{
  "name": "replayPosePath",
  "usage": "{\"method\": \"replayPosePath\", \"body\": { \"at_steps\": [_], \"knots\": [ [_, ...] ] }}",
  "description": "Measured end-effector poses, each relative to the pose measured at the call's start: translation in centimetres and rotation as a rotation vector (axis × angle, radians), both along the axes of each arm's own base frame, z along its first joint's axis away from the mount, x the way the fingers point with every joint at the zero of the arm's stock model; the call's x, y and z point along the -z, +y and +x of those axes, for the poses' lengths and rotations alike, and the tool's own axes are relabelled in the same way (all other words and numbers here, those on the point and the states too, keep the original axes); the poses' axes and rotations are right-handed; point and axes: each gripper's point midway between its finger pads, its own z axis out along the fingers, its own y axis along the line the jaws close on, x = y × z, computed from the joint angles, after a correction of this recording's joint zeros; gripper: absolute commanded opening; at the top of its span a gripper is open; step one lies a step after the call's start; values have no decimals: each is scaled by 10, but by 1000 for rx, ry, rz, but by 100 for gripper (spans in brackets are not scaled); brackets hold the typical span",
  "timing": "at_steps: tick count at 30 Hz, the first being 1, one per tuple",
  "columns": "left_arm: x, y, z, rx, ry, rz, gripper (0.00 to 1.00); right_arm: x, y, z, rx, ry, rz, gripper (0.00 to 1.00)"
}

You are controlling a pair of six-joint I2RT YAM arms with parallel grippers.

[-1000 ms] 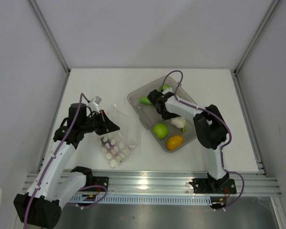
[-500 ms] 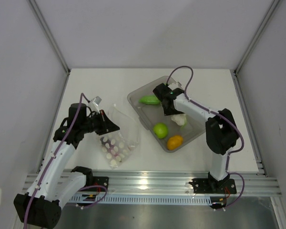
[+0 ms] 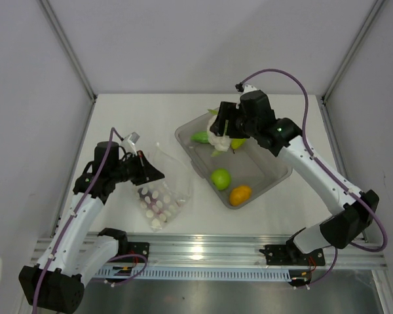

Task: Place the food in the zip-top bag and seal the zipper
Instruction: Pick up the fake vegetable from the bin, then place the fake vegetable in the zipper food storage bag.

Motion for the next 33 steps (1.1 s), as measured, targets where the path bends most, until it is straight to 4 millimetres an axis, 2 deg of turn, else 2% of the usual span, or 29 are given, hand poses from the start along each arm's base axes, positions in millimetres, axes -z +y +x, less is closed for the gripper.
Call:
{"method": "replayPosePath", "body": {
  "at_steps": [3,7,11,15,23,33],
  "knots": [
    [0,0,0,0,0,-1,1,-27,31,-13,-130,-26,145,33],
    [-1,0,-1,0,-6,-2,1,-37,70,-31,-282,-7,257,32],
    [-4,0,-2,0,-16,-3,1,-21,109,-52,-394,51,279,32],
    [-3,0,-3,0,-11,-3,1,-1,138,-72,-466,106,270,32],
    [-3,2,-8,-4,7,6,1,24,174,-107,-561,156,240,32],
    [7,8,-15,-25,59,41,1,36,184,-112,-571,162,224,32]
  ]
}}
